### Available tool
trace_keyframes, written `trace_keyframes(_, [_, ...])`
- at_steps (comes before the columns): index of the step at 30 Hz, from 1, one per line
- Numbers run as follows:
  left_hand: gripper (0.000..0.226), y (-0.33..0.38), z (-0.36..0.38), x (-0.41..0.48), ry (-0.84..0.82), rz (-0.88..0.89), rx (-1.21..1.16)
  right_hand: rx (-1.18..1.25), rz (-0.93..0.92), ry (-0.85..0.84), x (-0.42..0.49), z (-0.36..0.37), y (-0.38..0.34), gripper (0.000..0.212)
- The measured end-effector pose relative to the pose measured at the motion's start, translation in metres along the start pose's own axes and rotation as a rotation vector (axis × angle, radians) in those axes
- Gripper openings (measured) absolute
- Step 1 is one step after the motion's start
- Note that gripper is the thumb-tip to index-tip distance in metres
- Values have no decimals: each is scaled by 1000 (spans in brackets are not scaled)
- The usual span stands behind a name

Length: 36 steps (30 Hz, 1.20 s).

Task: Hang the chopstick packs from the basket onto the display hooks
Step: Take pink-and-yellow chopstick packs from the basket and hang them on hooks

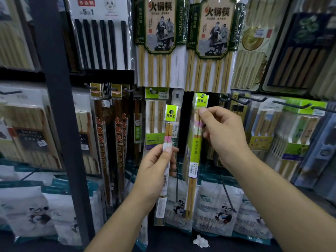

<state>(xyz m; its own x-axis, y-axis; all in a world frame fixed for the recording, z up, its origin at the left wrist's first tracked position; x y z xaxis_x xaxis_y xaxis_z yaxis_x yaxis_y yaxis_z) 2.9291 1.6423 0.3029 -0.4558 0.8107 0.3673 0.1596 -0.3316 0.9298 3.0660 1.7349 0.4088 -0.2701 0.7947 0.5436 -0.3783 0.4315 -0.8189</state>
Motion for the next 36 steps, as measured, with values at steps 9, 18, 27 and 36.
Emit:
trace_keyframes(9, [28, 1, 3, -1, -17, 8, 17, -13, -40, -39, -4, 0, -1, 21])
trace_keyframes(18, [28, 2, 2, -1, -23, -5, 10, -17, 29, 35, 4, 0, 2, 23])
trace_keyframes(27, [27, 4, 1, -3, -33, -6, 6, -75, 110, 61, 7, -5, 15, 31])
trace_keyframes(36, [36, 2, 0, -5, -46, -48, 28, -473, -2, 49, 5, -27, 14, 33])
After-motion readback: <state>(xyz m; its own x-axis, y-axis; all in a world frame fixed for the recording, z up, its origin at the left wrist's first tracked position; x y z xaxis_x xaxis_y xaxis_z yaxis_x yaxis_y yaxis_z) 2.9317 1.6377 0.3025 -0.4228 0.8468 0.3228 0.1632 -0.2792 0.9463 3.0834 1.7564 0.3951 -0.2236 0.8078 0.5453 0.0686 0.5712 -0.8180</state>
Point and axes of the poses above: each hand's wrist, its own x-axis towards the middle knuckle, its own z-axis out of the palm, y = z × x, the point moved 5 cm from there along x, towards the middle knuckle, and after that the axes turned 13 degrees about x, right-handed, at the moved point
